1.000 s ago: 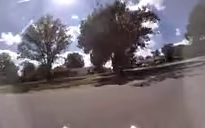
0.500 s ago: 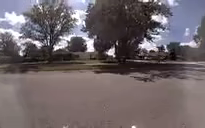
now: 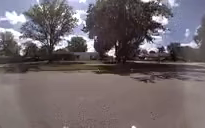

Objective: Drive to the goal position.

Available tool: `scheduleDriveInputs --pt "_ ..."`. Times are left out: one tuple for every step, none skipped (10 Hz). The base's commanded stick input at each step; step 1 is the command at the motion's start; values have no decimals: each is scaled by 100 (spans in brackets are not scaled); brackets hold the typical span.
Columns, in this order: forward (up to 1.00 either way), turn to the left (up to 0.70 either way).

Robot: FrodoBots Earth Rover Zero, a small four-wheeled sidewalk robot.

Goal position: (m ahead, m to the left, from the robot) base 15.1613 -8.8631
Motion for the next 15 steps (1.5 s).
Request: scheduleDriveInputs --pt "0 -70" --pt "0 -70" --pt "0 -70" --pt "0 -70" --pt "0 -70" --pt "0 -70" --pt "0 -70" --pt "0 -70" --pt "0 -70" --pt "0 -70" --pt "0 -70" --pt "0 -70" --pt "0 -70" --pt "0 -70" --pt "0 -70"
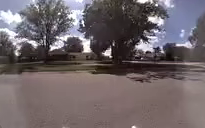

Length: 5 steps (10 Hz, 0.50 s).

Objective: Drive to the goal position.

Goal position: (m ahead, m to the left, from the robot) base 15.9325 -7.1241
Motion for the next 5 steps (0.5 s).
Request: scheduleDriveInputs --pt "0 -70" --pt "0 -70" --pt "0 -70" --pt "0 -70" --pt "0 -70"
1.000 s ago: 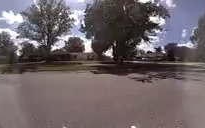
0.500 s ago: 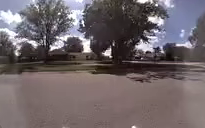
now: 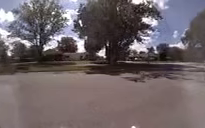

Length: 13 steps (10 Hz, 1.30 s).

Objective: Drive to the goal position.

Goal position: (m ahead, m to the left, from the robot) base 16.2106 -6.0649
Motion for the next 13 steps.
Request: scheduleDriveInputs --pt "0 -70" --pt "0 -70" --pt "0 -70" --pt "0 -70" --pt "0 -70" --pt "0 -70" --pt "0 -70" --pt "0 -70" --pt "0 -70" --pt "0 -70" --pt "0 -70" --pt "0 -70" --pt "0 -70"
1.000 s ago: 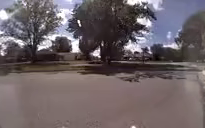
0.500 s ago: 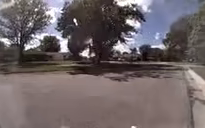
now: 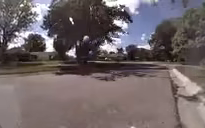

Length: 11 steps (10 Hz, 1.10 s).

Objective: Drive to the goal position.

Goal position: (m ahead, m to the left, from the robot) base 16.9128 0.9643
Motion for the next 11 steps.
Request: scheduleDriveInputs --pt "0 -70" --pt "0 -70" --pt "0 -70" --pt "0 -70" --pt "0 -12" --pt "0 -4" --pt "0 0" --pt "0 0" --pt "0 0" --pt "14 0" --pt "68 0"
